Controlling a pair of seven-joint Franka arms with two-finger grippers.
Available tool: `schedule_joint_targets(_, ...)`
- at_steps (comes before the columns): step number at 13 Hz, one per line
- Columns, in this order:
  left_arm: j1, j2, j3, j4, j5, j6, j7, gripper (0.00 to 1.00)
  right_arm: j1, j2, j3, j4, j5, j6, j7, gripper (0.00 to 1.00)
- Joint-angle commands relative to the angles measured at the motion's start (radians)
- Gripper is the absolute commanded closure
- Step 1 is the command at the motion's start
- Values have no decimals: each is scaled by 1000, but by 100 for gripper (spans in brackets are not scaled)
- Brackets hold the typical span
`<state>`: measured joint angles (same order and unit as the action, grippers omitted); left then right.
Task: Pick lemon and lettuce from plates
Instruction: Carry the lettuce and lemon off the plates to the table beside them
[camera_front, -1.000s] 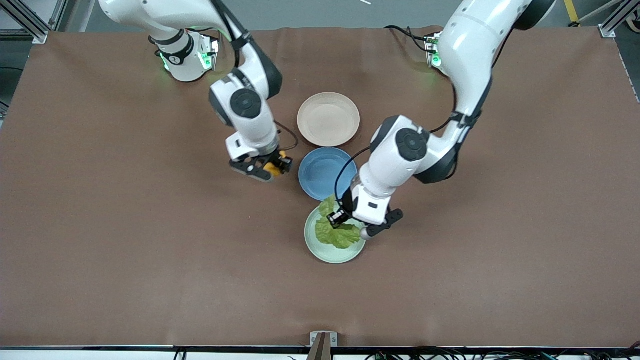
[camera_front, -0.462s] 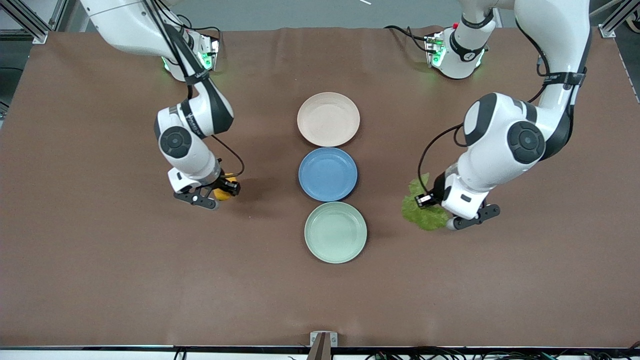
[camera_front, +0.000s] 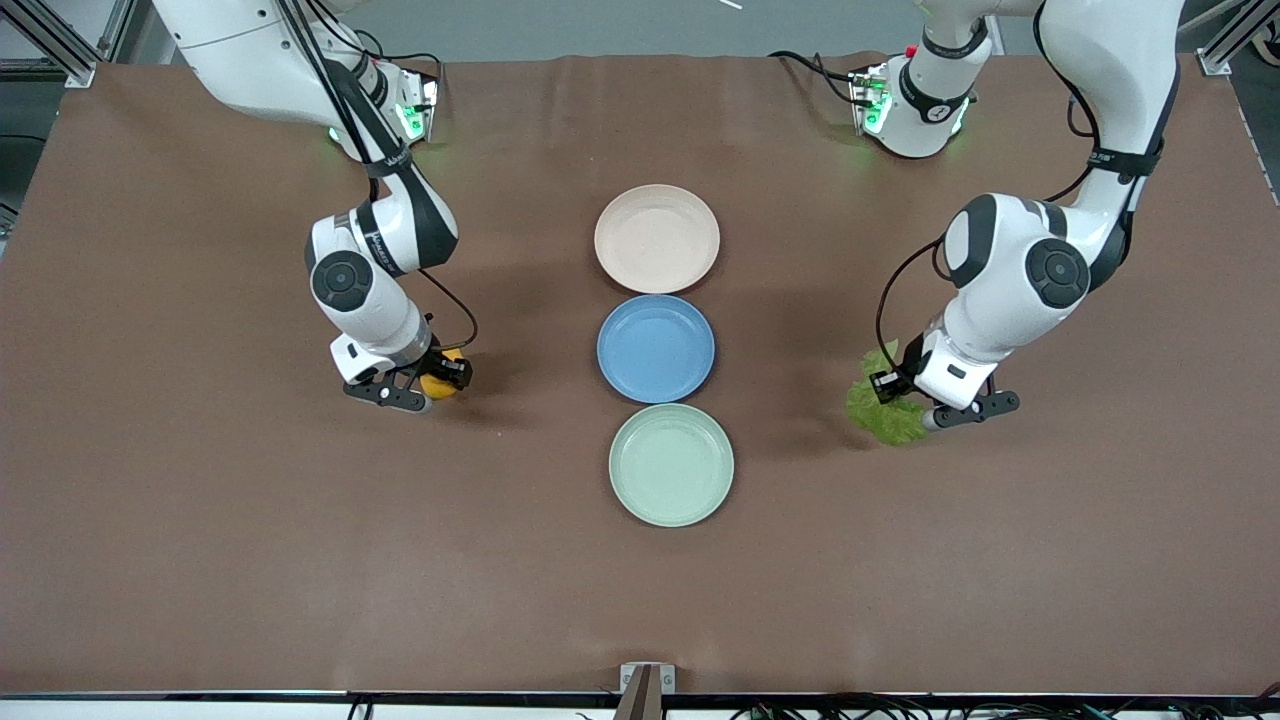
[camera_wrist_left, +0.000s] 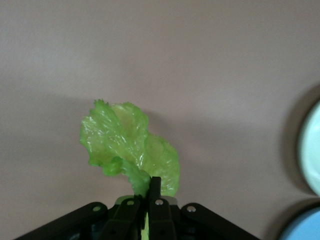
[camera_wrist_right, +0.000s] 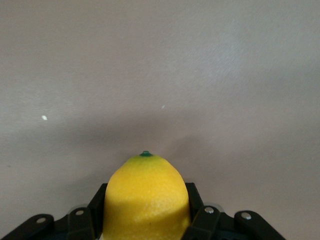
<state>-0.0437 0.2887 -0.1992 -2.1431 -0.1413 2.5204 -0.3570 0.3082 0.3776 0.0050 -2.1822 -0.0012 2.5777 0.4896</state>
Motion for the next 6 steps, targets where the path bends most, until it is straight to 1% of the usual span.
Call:
schedule_joint_targets(1,24,-46,-8,-106,-9,55,76,99,-112,-8,20,-36,-8,21,-166,100)
schedule_joint_targets(3,36,-40,-8,-130,-9,64,118,99,-113,4,18,-57,-8,79,-174,100)
schedule_joint_targets(6,48,-23,-8,-150,-8,84,127,96,-147,24,18,-59,-8,87,-242,100)
